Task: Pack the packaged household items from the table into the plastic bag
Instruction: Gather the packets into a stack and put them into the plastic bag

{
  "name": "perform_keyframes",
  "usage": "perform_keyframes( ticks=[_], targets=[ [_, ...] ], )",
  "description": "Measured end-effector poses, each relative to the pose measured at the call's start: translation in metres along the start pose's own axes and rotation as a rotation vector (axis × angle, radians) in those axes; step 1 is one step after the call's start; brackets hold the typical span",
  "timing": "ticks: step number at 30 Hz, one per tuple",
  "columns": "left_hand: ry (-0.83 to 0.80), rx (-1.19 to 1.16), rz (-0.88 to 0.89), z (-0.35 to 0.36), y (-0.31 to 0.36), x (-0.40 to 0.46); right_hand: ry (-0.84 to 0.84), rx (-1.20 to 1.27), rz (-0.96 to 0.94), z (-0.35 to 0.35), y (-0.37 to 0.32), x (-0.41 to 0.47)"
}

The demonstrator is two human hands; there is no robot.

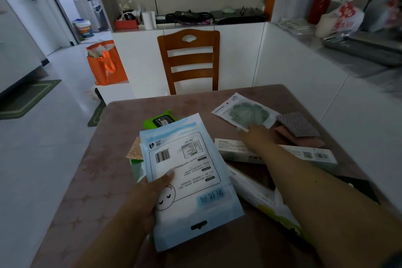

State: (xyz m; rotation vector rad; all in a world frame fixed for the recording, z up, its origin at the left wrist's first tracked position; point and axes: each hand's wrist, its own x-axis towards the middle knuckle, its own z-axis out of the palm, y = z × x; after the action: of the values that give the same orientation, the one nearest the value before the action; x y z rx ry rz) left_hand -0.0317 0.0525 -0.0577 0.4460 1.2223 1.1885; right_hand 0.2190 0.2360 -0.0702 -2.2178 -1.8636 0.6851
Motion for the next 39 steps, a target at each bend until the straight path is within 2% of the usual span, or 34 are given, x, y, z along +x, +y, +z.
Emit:
perform_keyframes(
  ticks=[2,3,6,9,12,14,19,21,23,26,29,32,34,36,37,39],
  targets=[
    [-0.01,-0.01,0.0,0.0,-0.002,0.003,0.075,0.057,0.047,-0.005,0.004,0.016],
    [-0.013,-0.017,-0.001,0.0,-0.003,0.004,0.062,0.019,0.061,-0.008,0.006,0.024],
    [-0.016,-0.019,-0.01,0.0,-0.007,0.007,-0.091,-0.194,0.126,-0.014,0.005,0.042],
    [-0.016,-0.022,-0.02,0.002,-0.009,0.01,-0.155,-0.331,0.161,-0.012,0.005,0.056],
    [-0.016,-0.023,-0.041,0.003,-0.01,0.011,-0.145,-0.28,0.245,-0.014,0.004,0.058],
    [-0.013,-0.019,-0.052,0.003,-0.01,0.012,-0.136,-0.256,0.23,-0.013,0.005,0.058],
    [0.026,0.002,-0.068,0.001,-0.011,0.009,0.035,-0.14,0.118,-0.012,0.001,0.059],
    [0.065,0.01,-0.074,0.0,-0.011,0.008,0.24,0.015,-0.04,-0.015,-0.009,0.045],
    [0.1,0.019,-0.075,0.001,-0.012,0.008,0.339,0.116,-0.248,-0.025,-0.02,0.02],
    [0.136,0.002,-0.066,0.001,-0.013,0.008,0.249,0.212,-0.511,-0.035,-0.046,-0.04],
    [0.143,-0.081,-0.054,0.001,-0.011,0.008,0.128,0.092,-0.711,-0.016,-0.071,-0.114],
    [0.067,-0.226,-0.06,-0.003,-0.004,0.005,0.036,-0.104,-0.872,0.018,-0.081,-0.177],
    [0.071,-0.143,-0.048,-0.004,-0.004,-0.001,-0.167,-0.131,-0.919,0.034,-0.081,-0.2],
    [0.159,0.09,-0.061,-0.004,-0.003,-0.01,-0.333,0.014,-0.843,0.031,-0.082,-0.208],
    [0.171,0.15,-0.061,-0.004,-0.002,-0.015,-0.323,0.149,-0.77,0.022,-0.082,-0.205],
    [0.122,0.116,-0.043,-0.004,0.007,-0.029,-0.072,0.319,-0.583,0.002,-0.078,-0.185]
  ],
)
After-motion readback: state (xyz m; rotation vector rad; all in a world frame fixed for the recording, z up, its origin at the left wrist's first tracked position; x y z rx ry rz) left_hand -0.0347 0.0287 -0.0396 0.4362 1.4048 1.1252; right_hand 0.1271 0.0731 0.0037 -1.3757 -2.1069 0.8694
